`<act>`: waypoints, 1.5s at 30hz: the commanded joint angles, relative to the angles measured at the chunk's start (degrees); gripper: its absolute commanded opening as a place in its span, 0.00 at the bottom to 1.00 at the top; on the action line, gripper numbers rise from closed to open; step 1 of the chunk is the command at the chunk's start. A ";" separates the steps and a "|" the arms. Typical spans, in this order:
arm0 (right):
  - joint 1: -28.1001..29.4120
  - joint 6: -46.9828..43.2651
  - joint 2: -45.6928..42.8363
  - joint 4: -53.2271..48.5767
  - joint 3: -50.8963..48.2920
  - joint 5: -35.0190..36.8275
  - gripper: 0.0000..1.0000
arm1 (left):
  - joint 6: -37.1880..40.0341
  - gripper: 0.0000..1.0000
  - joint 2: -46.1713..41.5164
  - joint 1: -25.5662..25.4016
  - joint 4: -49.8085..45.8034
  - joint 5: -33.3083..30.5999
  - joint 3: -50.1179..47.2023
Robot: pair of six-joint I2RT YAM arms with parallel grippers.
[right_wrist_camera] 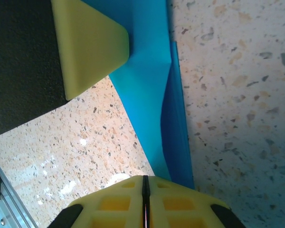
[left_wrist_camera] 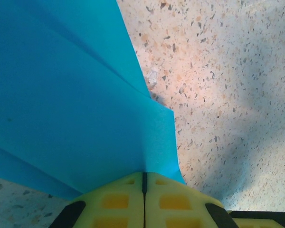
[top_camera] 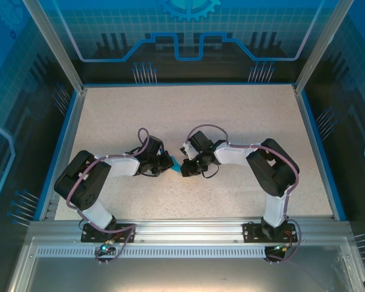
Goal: Fold a paper plane with a square sheet of paper (pick it up from the middle)
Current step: Fold the wing for the fifth time at the center of the table.
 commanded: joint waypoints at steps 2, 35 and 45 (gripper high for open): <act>-1.18 0.22 1.29 -1.65 0.38 1.04 0.09 | -0.04 0.08 1.50 0.79 -5.85 -3.41 0.37; -5.05 4.16 6.93 0.75 -1.30 -4.24 0.09 | 2.49 0.22 -6.57 -2.59 7.63 5.80 -3.72; -5.19 4.67 7.57 0.98 -1.54 -4.33 0.08 | 1.14 0.15 -1.44 -3.73 8.94 5.36 -2.66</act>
